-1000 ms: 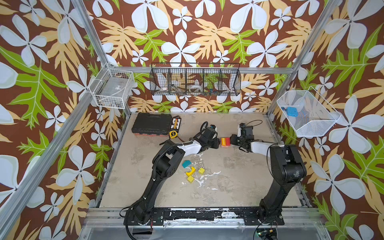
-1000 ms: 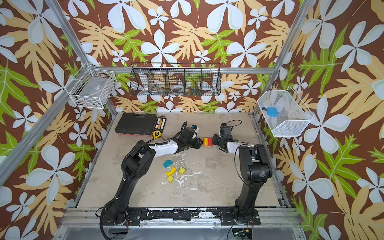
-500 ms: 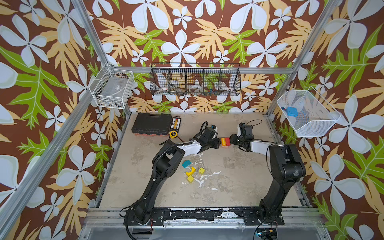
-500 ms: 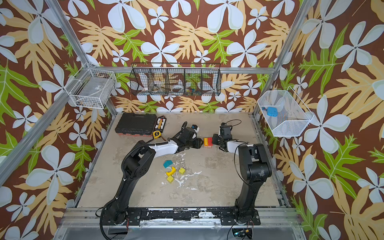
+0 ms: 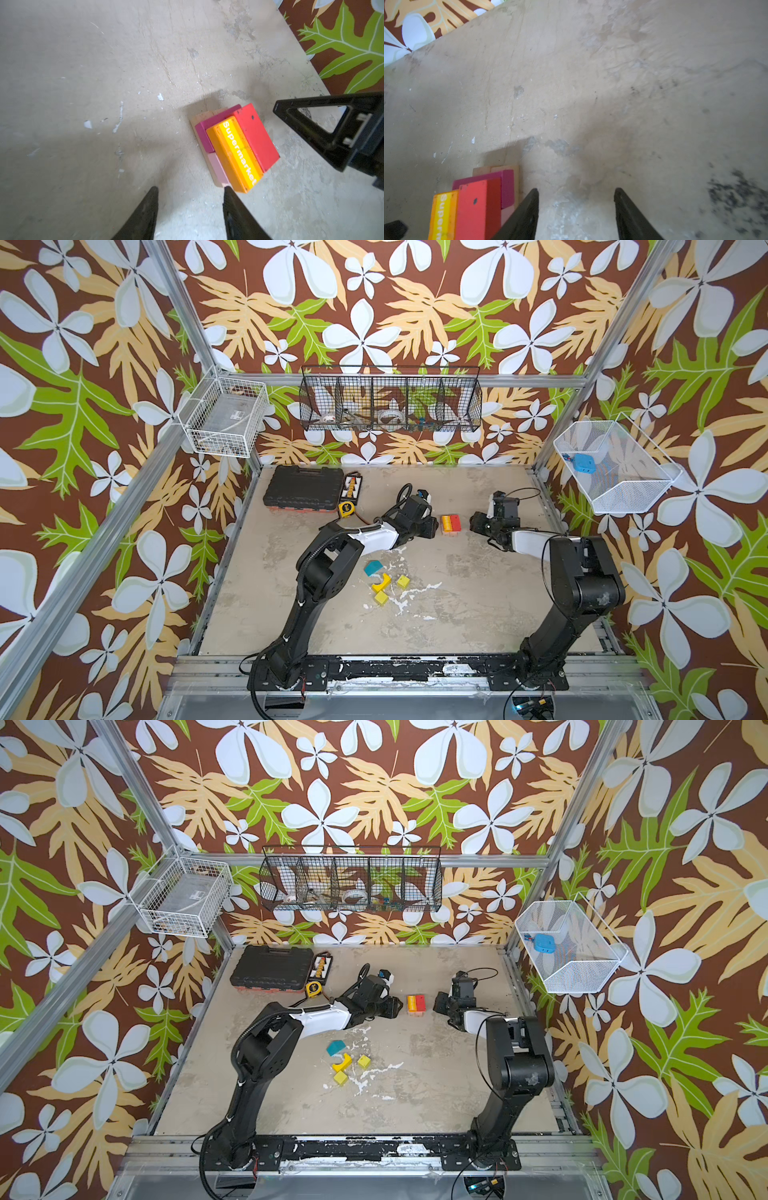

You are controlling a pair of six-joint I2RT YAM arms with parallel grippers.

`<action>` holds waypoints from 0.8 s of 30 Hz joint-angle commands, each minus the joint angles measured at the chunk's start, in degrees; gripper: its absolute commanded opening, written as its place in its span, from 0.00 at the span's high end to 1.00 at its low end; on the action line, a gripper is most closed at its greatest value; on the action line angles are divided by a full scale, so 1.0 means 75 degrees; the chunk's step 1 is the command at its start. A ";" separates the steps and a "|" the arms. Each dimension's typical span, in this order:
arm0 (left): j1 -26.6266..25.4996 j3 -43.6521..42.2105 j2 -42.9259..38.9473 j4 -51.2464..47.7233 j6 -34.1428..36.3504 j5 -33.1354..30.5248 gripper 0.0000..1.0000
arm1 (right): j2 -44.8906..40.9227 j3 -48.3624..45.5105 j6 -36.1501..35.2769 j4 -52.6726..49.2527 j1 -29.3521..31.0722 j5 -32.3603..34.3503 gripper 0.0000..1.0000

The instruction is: Build the wood block tower

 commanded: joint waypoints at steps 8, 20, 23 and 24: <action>0.0142 -0.4578 -0.4531 0.1559 0.0330 -0.2262 0.42 | -0.1248 -0.1273 0.0401 0.1407 -0.0047 0.0379 0.26; 0.3060 -0.9701 -1.0152 0.2600 0.0014 -0.3496 0.29 | -0.2446 -0.2161 0.0470 0.1436 -0.0041 0.0531 0.26; 0.3151 -1.0219 -1.0457 0.3453 -0.0055 -0.3605 0.21 | -0.3482 -0.2818 0.0913 0.1535 0.0145 0.0117 0.24; 0.3162 -1.0172 -1.0431 0.3373 -0.0099 -0.3708 0.19 | -0.3853 -0.2992 0.0985 0.1513 0.0383 0.0229 0.23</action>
